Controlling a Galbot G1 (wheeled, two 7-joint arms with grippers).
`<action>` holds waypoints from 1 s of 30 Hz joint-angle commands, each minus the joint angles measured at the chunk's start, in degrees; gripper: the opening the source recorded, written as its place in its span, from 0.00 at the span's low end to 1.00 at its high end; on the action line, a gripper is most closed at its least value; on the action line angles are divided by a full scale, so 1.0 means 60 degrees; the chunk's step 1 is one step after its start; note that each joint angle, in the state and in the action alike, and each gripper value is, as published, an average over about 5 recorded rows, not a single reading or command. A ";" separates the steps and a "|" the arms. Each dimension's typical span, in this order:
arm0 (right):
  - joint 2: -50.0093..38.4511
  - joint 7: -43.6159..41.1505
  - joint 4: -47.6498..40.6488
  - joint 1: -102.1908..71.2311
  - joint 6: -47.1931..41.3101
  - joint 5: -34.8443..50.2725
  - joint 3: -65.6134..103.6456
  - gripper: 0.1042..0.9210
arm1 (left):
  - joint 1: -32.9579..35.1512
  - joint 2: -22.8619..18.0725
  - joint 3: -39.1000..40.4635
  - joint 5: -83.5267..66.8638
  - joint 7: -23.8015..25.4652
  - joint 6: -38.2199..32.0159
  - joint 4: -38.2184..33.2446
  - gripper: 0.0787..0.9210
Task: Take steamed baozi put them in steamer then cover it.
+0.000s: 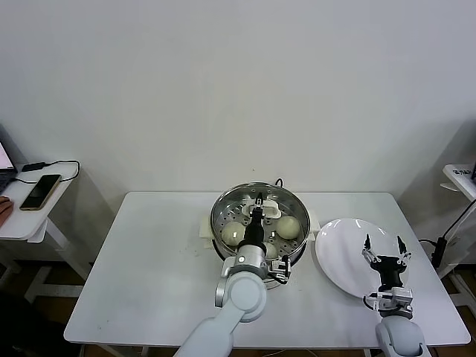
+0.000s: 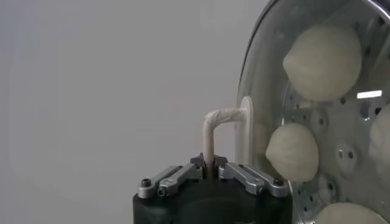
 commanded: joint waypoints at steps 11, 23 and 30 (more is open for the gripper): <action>0.0010 0.0014 0.0018 0.0007 0.0018 -0.0026 0.0010 0.88 | 0.0054 -0.0118 -0.0160 -0.0231 -0.0147 -0.0064 0.0123 0.23; 0.0092 -0.0058 -0.0161 0.0123 0.0218 -0.0083 -0.0058 0.88 | 0.0250 0.0084 -0.0134 -0.0796 -0.0297 -0.0003 -0.0522 0.64; 0.0132 -0.0021 -0.0150 0.0259 0.0159 -0.0113 -0.0142 0.88 | 0.0718 0.0739 0.0053 -0.1655 -0.0206 0.0191 -0.1752 0.73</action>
